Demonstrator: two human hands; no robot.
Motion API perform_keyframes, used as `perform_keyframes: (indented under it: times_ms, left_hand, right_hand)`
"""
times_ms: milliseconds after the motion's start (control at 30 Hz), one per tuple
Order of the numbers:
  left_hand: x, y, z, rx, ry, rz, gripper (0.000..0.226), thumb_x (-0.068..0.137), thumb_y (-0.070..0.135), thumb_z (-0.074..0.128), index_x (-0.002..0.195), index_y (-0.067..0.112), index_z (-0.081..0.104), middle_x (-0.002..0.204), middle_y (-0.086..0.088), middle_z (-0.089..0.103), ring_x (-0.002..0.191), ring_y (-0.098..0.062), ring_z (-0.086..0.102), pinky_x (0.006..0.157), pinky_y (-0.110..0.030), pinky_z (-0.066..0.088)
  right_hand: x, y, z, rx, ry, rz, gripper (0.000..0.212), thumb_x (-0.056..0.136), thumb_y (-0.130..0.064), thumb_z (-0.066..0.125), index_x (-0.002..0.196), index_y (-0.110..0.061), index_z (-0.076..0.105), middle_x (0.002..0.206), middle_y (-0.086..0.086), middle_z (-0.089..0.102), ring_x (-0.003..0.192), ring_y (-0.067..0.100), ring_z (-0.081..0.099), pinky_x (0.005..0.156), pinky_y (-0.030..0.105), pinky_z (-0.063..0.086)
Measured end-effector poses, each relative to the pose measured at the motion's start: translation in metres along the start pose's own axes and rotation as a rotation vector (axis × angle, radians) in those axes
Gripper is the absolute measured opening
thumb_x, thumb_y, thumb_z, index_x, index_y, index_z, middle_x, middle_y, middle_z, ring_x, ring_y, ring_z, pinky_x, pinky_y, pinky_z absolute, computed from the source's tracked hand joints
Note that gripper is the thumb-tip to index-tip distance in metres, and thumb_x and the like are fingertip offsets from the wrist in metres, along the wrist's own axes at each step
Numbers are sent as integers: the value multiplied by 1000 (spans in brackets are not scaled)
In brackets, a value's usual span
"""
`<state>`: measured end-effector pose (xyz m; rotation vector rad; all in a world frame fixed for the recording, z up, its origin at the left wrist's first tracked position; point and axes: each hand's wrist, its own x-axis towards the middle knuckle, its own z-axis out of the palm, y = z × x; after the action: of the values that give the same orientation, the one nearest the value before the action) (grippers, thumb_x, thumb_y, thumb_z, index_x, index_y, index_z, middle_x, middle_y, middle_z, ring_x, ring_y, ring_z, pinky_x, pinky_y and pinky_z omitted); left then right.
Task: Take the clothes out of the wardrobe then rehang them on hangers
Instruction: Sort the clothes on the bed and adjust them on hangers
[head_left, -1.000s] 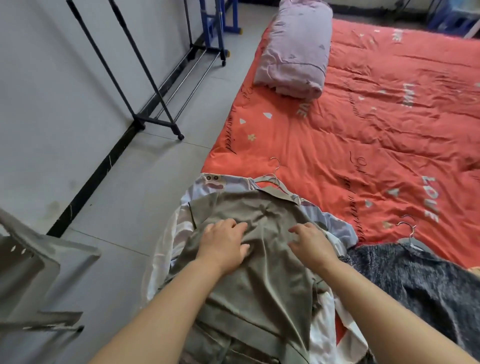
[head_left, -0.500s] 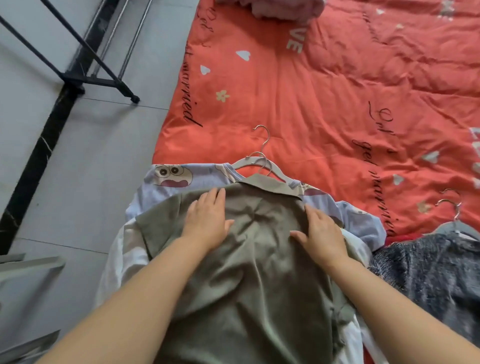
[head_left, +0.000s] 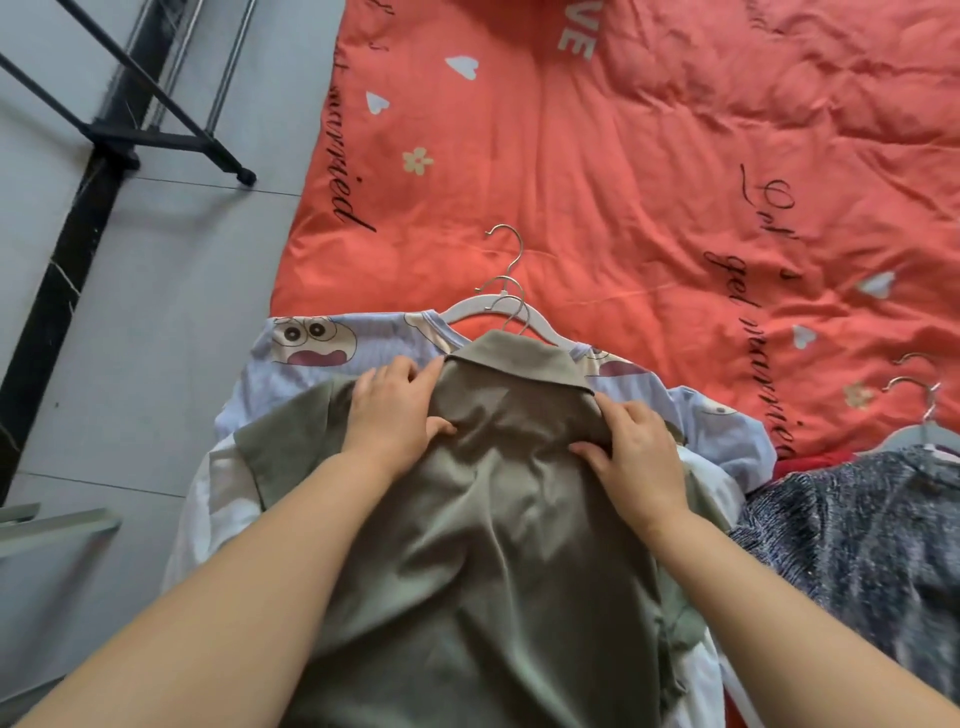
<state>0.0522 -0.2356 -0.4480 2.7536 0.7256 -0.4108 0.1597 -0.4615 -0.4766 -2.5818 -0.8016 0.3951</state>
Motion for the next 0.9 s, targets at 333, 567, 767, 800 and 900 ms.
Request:
perform_keyframes:
  times_ms: [333,567,767,800,900]
  left_hand:
    - [-68,17,-62,99,346,298,82,46,32,91,117,3,62,75,-12,58,61,-29,61,56,-36,48]
    - [-156,37,-120,97,459,380,68,74,49,45,119,1,61,79,-12,60,63,-31,61,54,-37,48]
    - [-254,68,-150,66,572,495,67,75,49,46,121,2,60,83,-11,62,70,-31,63,59,-40,52]
    - [-270,76,-151,55,592,520,67,74,49,47,121,4,60,83,-11,62,70,-31,63,59,-39,52]
    - [-317,103,-148,24,620,594,66,74,49,49,126,8,55,85,-8,61,71,-29,61,60,-38,52]
  right_hand:
    - [-46,-23,-66,142,99,-114,55,72,-30,64,122,-7,60,82,14,62,74,36,61,71,39,52]
    - [-116,-52,-137,188,264,-224,57,71,-35,65,124,-16,60,78,8,60,73,29,60,71,33,45]
    - [-227,-60,-185,123,402,-328,74,62,-23,79,130,-20,51,97,-3,58,88,14,48,83,24,36]
    - [-248,-59,-191,99,428,-329,72,63,-24,77,130,-19,51,97,-6,55,86,14,48,82,23,36]
    - [-312,-49,-207,45,441,-278,69,70,-29,69,134,-29,43,80,-3,53,74,21,53,75,27,39]
